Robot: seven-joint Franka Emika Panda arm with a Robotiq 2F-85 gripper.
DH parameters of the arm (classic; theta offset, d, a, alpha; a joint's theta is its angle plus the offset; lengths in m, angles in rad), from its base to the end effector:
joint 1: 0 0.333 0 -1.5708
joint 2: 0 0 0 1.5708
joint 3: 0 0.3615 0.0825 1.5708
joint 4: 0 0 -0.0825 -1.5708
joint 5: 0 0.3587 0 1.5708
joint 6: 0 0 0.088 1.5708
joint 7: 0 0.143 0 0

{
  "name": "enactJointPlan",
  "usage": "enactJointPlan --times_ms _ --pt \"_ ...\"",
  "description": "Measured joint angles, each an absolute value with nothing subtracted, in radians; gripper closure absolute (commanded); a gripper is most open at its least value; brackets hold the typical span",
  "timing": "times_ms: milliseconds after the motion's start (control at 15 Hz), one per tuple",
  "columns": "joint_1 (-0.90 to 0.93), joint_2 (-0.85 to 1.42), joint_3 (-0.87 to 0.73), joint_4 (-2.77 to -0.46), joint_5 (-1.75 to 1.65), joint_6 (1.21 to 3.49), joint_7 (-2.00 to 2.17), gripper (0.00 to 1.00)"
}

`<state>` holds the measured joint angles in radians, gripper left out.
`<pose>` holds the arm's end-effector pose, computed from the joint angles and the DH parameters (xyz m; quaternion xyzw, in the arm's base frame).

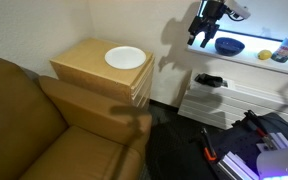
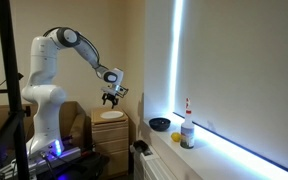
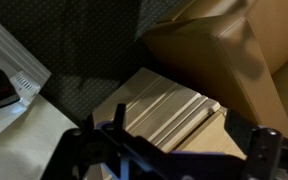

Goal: Pull the pull out table out

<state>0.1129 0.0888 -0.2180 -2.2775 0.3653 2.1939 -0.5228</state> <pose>0.4892 -0.0279 0.3349 -0.9844 -0.0875 0.0388 0.1477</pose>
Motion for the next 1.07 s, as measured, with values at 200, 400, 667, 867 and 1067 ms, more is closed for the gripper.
enactJointPlan --times_ms 200,400,667,867,1067 --pt "0.053 0.231 -0.117 -2.22 0.544 2.2 -0.517 0.0" --pt "0.027 0.405 -0.028 -2.119 0.615 2.242 -0.436 0.0" --pt "0.025 0.555 0.025 -2.007 0.613 2.289 -0.313 0.0" --pt "0.021 0.561 0.029 -1.99 0.613 2.289 -0.301 0.0" --pt "0.006 0.571 0.045 -1.988 0.601 2.289 -0.281 0.0"
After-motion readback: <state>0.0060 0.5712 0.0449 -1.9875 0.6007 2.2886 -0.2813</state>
